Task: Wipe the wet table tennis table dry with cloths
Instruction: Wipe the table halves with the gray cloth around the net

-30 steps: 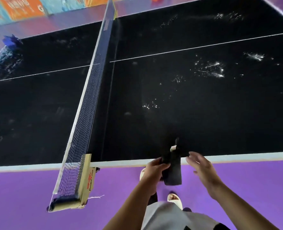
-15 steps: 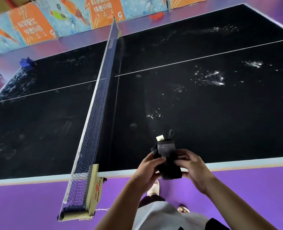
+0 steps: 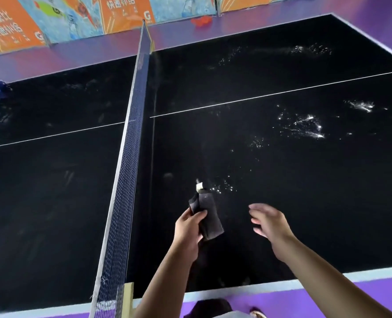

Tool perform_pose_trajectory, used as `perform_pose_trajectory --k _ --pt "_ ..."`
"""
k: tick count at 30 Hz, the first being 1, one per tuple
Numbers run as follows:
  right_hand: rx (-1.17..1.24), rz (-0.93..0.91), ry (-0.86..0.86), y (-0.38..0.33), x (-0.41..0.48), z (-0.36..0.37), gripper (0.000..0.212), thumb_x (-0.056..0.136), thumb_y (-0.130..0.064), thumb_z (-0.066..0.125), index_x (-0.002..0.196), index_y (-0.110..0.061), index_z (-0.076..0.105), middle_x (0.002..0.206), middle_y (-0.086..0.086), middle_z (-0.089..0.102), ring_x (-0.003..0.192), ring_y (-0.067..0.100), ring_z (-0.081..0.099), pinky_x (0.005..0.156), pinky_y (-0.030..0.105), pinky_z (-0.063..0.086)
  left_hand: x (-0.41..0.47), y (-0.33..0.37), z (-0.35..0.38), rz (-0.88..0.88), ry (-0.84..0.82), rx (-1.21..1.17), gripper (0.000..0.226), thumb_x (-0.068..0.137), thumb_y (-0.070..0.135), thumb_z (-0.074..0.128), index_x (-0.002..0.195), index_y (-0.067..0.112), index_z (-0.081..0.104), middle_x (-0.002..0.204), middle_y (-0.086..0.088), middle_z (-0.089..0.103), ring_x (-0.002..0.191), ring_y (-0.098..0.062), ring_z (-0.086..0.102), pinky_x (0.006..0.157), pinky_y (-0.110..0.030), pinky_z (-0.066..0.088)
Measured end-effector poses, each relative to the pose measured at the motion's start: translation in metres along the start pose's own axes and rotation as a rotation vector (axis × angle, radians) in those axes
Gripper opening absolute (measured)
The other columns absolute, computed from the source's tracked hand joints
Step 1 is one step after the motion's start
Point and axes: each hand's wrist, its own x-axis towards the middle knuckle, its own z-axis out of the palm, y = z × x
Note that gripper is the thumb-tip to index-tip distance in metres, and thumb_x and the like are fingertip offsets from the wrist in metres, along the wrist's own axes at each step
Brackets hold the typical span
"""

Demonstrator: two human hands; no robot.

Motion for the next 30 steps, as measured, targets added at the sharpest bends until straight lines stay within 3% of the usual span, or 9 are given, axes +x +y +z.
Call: perform_pose_trajectory --k 4,6,10,13,15,17,22,26,30 --pt "-0.310 -0.047 0.149 -0.027 0.062 0.003 0.049 0.092 -0.035 0.057 0.139 -0.030 0.048 0.138 -0.003 0.048 0.117 0.023 0.053 0.094 0.041 0.047 0.081 0.050 0.000 0.089 0.150 0.097 0.016 0.093 0.012 0.068 0.097 0.026 0.075 0.098 0.005 0.078 0.100 -0.012 0.071 0.094 -0.031 0.053" --pt "-0.540 -0.066 0.244 -0.033 0.098 0.004 0.056 0.093 -0.039 0.053 0.147 -0.029 0.037 0.151 -0.001 0.035 0.131 0.026 0.043 0.100 0.046 0.043 0.127 0.076 0.010 0.171 0.191 0.167 0.019 0.094 0.012 0.067 0.089 0.030 0.073 0.095 0.009 0.076 0.094 -0.007 0.069 0.089 -0.026 0.051" --pt "-0.918 -0.027 0.419 -0.029 0.165 0.005 0.066 0.097 -0.045 0.042 0.156 -0.024 0.020 0.165 0.004 0.012 0.152 0.023 0.006 0.118 0.049 0.015 0.226 0.125 0.037 0.359 0.261 0.406 0.017 0.091 0.011 0.059 0.081 0.019 0.070 0.076 0.006 0.067 0.075 -0.014 0.061 0.071 -0.029 0.046" --pt "-1.109 -0.027 0.526 -0.002 0.190 0.013 0.068 0.099 -0.050 0.032 0.159 -0.023 0.012 0.166 0.009 0.005 0.153 0.023 -0.005 0.120 0.050 0.007 0.296 0.163 0.055 0.516 0.388 0.634 0.017 0.093 0.016 0.058 0.095 0.023 0.073 0.091 0.004 0.070 0.091 -0.022 0.067 0.072 -0.032 0.051" --pt "-1.151 -0.098 0.634 0.016 0.195 0.020 0.067 0.098 -0.047 0.029 0.158 -0.022 0.016 0.165 0.013 0.012 0.153 0.024 0.001 0.120 0.051 0.006 0.338 0.185 0.066 0.639 0.436 0.815 0.027 0.095 0.019 0.056 0.115 0.030 0.071 0.110 0.005 0.069 0.105 -0.022 0.063 0.077 -0.039 0.053" --pt "-1.121 -0.157 0.692 0.023 0.200 0.021 0.066 0.096 -0.047 0.029 0.156 -0.021 0.025 0.162 0.015 0.023 0.152 0.025 0.011 0.118 0.050 0.007 0.376 0.205 0.082 0.736 0.439 0.948 0.032 0.096 0.017 0.054 0.121 0.028 0.069 0.118 0.004 0.065 0.112 -0.022 0.057 0.075 -0.037 0.046" --pt "-1.057 -0.234 0.788 0.019 0.201 0.024 0.073 0.085 -0.048 0.036 0.151 -0.019 0.038 0.158 0.018 0.032 0.149 0.029 0.024 0.118 0.053 0.011 0.441 0.232 0.150 0.872 0.332 1.253 0.031 0.095 0.009 0.050 0.115 0.023 0.069 0.119 0.001 0.067 0.111 -0.027 0.053 0.071 -0.035 0.038" --pt "-1.033 -0.266 0.847 0.017 0.203 0.024 0.074 0.082 -0.047 0.040 0.150 -0.019 0.041 0.156 0.018 0.036 0.147 0.030 0.030 0.118 0.053 0.014 0.476 0.230 0.197 0.807 0.184 1.494 0.038 0.097 0.010 0.050 0.124 0.031 0.068 0.121 0.002 0.065 0.116 -0.026 0.050 0.084 -0.037 0.037" --pt "-1.026 -0.289 0.835 0.020 0.205 0.023 0.073 0.083 -0.047 0.038 0.149 -0.016 0.042 0.156 0.020 0.035 0.148 0.032 0.029 0.119 0.054 0.013 0.478 0.206 0.204 0.752 -0.113 1.387 0.040 0.096 0.014 0.053 0.127 0.033 0.068 0.112 0.015 0.060 0.113 -0.020 0.048 0.097 -0.035 0.041"
